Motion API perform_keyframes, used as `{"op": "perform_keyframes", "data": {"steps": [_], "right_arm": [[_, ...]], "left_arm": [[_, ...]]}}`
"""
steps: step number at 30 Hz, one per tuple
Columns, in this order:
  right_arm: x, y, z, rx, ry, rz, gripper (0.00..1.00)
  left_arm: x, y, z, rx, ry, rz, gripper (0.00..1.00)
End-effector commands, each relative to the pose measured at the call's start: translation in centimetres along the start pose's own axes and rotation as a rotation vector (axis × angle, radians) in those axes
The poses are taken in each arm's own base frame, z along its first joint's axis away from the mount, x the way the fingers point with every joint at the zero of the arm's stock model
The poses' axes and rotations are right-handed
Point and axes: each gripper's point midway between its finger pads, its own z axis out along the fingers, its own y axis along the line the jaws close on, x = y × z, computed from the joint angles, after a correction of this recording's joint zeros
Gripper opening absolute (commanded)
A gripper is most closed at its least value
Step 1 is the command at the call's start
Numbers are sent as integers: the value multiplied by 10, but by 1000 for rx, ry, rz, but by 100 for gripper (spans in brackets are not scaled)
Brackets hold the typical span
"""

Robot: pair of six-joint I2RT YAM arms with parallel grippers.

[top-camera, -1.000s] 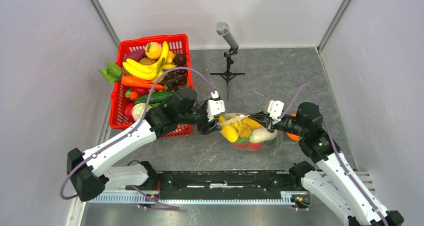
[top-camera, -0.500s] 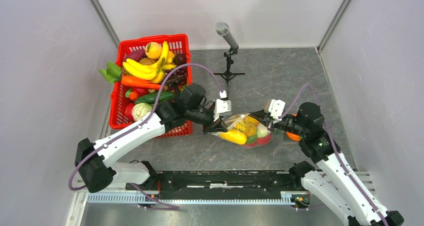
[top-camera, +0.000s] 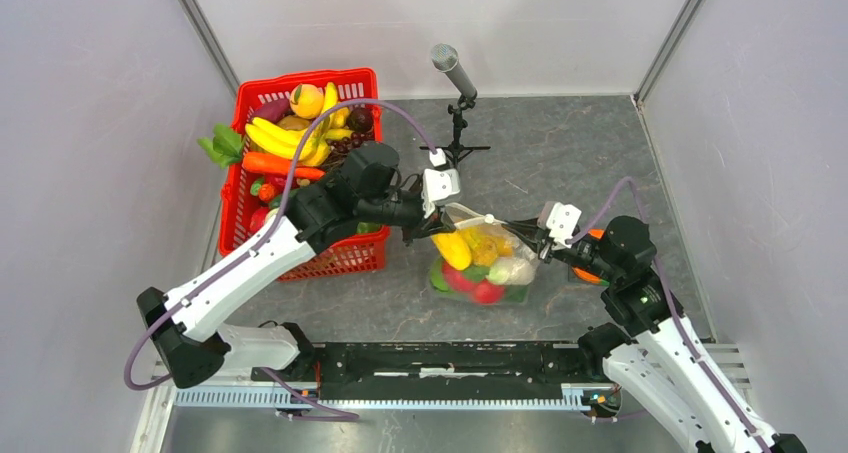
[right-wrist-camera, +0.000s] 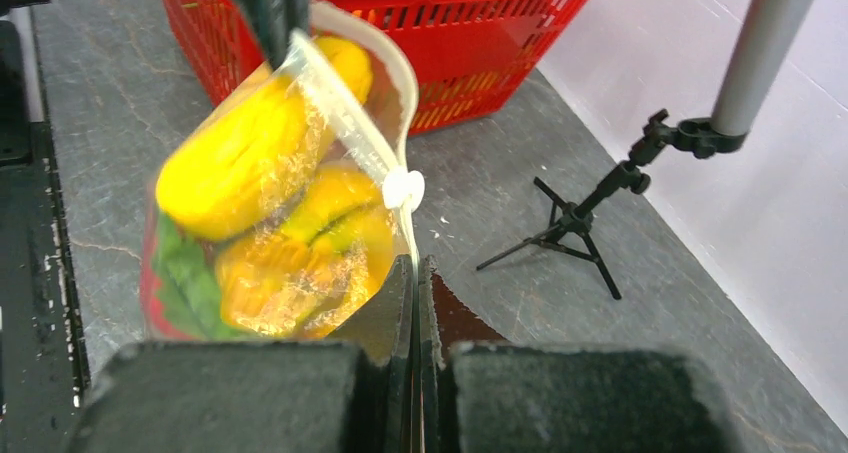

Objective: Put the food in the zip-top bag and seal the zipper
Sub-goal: Zip the zipper food storage bag at the center of the board.

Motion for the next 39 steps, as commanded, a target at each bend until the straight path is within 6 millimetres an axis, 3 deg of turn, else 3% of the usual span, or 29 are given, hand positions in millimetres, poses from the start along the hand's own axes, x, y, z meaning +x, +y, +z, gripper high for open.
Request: {"op": "perform_keyframes", "data": {"steps": [1,4,7,10,13,15,17,19,21,25,33,39], "right_arm": [[-11,12,4,-79,-64,-20,0],[-4,12,7,-77,-61,-11,0],[-1,13,9,-86,-51,2,0],[-11,10,11,-78,-97,-12,0],[-12,11,13,-90,-108,-9,0],[-9,12,14,-95,-100,3,0],[-5,13,15,-99,-89,16,0],[-4,14,15,-102,-87,18,0],[-5,13,14,-93,-91,14,0],[-5,11,14,-81,-86,9,0],[-2,12,13,-85,-76,11,0],[-6,12,12,-84,-83,2,0]], "left_arm": [[-18,19,-20,-124,25,47,2],[-5,31,-18,-197,116,43,2],[9,26,-11,-155,169,69,2],[18,21,-5,-121,186,65,2],[24,16,-1,-89,185,54,15],[25,18,2,-102,178,54,16],[23,22,1,-121,169,58,28],[16,24,0,-133,142,65,34],[8,25,0,-142,110,74,51],[-9,25,3,-127,45,83,68],[-38,1,33,82,-113,89,75],[-29,-6,56,190,-93,47,73]]}}
